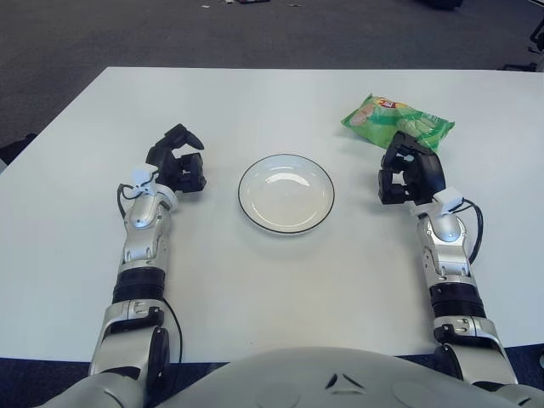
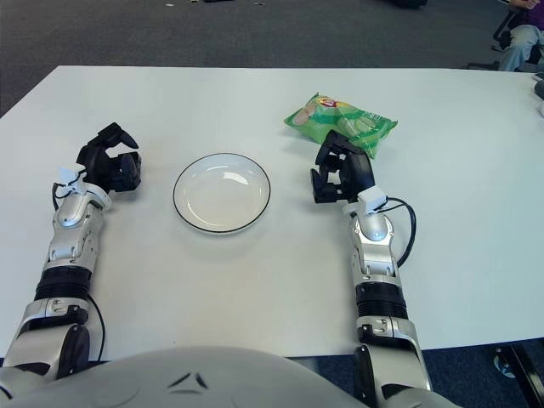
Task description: Put the snack into the plate.
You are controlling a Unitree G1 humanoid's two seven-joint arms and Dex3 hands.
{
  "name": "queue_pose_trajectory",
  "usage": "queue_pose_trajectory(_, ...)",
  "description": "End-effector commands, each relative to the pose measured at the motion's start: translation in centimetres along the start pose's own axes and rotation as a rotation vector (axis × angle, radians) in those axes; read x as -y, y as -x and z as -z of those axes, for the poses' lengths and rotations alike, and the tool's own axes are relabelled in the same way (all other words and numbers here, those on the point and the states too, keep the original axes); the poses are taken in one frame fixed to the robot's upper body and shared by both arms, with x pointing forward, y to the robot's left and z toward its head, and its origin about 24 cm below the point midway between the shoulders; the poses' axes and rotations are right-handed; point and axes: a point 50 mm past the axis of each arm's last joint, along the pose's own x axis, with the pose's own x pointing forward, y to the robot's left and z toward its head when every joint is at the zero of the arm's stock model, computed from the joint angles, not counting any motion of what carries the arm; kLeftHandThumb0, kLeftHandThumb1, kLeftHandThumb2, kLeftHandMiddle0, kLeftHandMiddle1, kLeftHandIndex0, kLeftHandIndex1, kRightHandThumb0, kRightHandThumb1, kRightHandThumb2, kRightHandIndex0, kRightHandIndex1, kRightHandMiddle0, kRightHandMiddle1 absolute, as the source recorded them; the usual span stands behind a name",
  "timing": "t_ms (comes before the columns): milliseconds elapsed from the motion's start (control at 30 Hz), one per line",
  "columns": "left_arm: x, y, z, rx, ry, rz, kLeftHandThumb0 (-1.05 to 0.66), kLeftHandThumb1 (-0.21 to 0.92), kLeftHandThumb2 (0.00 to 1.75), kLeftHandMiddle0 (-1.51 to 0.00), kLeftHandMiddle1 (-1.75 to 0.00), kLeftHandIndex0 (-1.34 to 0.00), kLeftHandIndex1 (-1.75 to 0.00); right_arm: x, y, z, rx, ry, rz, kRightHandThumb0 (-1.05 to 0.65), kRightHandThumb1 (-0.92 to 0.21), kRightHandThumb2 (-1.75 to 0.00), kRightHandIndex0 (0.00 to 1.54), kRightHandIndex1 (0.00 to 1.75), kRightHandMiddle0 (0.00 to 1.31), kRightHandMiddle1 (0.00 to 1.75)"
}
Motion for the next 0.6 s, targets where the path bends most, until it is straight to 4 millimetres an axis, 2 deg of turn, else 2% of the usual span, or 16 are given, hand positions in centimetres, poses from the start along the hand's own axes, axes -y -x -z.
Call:
queue_pose_trajectory(0, 0.28, 4.28, 5.12, -0.210, 0.071, -0.058, -0.52, 0.23, 1.43, -1.32, -1.75, -0.69, -1.75, -0.63, 4.94, 4.57, -0.223, -0.054, 0.034, -0.52, -0.21, -1.44, 1.21, 1.75, 0.70, 1.75)
queue_pose_trajectory(133, 0.32, 4.26, 5.10, -0.205, 0.068, -0.054, -0.52, 0.22, 1.43, -1.32, -1.75, -0.69, -1.75, -0.47, 4.98, 4.30, -0.153, 0.058, 0.066, -0.50, -0.26, -1.39, 1.15, 1.75, 0.66, 1.75)
queue_pose_trajectory(200, 0.36, 4.24, 5.09, -0.202, 0.070, -0.051, -0.52, 0.22, 1.43, -1.32, -1.75, -0.69, -1.75, -0.57, 5.14, 4.09, -0.113, 0.176, 0.092, -0.49, -0.31, -1.33, 1.11, 1.75, 0.62, 1.75)
queue_pose_trajectory(300, 0.37, 4.24, 5.08, -0.200, 0.072, -0.049, -0.52, 0.22, 1.43, -1.32, -1.75, -0.69, -1.75, -0.89, 5.32, 3.92, -0.073, 0.273, 0.112, -0.44, -0.45, -1.15, 0.95, 1.75, 0.51, 1.75)
queue_pose_trajectory(467, 0.45, 4.22, 5.09, -0.201, 0.073, -0.045, -0.52, 0.22, 1.43, -1.32, -1.75, -0.69, -1.75, -0.95, 5.29, 3.94, -0.037, 0.361, 0.129, -0.42, -0.53, -1.04, 0.85, 1.75, 0.44, 1.75)
queue_pose_trajectory(500, 0.44, 4.23, 5.09, -0.201, 0.074, -0.045, -0.52, 0.22, 1.43, -1.32, -1.75, -0.69, -1.75, -0.98, 5.30, 3.94, -0.028, 0.380, 0.133, -0.41, -0.54, -1.03, 0.84, 1.75, 0.44, 1.75)
queue_pose_trajectory(567, 0.47, 4.19, 5.08, -0.202, 0.075, -0.045, -0.52, 0.22, 1.43, -1.32, -1.75, -0.69, -1.75, -1.00, 5.28, 3.92, -0.016, 0.408, 0.140, -0.18, -0.42, -1.19, 0.72, 1.73, 0.38, 1.75)
